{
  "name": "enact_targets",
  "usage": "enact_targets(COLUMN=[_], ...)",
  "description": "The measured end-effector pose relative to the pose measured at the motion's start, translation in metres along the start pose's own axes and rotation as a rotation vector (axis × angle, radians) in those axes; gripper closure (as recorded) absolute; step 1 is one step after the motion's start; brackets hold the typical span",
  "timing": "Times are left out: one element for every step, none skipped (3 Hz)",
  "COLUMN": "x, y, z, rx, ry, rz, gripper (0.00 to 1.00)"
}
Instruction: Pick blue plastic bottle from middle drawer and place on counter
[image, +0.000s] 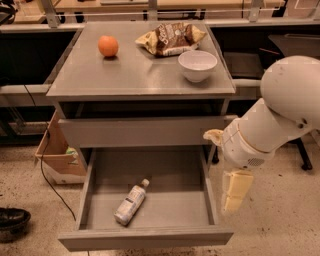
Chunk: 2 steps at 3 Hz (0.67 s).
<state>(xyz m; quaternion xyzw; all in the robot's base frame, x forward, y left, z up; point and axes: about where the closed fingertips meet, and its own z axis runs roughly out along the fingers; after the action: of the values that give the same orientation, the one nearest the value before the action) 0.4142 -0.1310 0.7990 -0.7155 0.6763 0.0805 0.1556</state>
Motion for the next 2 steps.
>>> enact_targets(x=[-0.001,-0.014], y=[-0.001,-0.006], z=[0.002,0.022], rx=[0.0,-0.005], ry=[-0.005,-0.047], rz=[-0.011,-0.103], gripper=[0.0,0.0])
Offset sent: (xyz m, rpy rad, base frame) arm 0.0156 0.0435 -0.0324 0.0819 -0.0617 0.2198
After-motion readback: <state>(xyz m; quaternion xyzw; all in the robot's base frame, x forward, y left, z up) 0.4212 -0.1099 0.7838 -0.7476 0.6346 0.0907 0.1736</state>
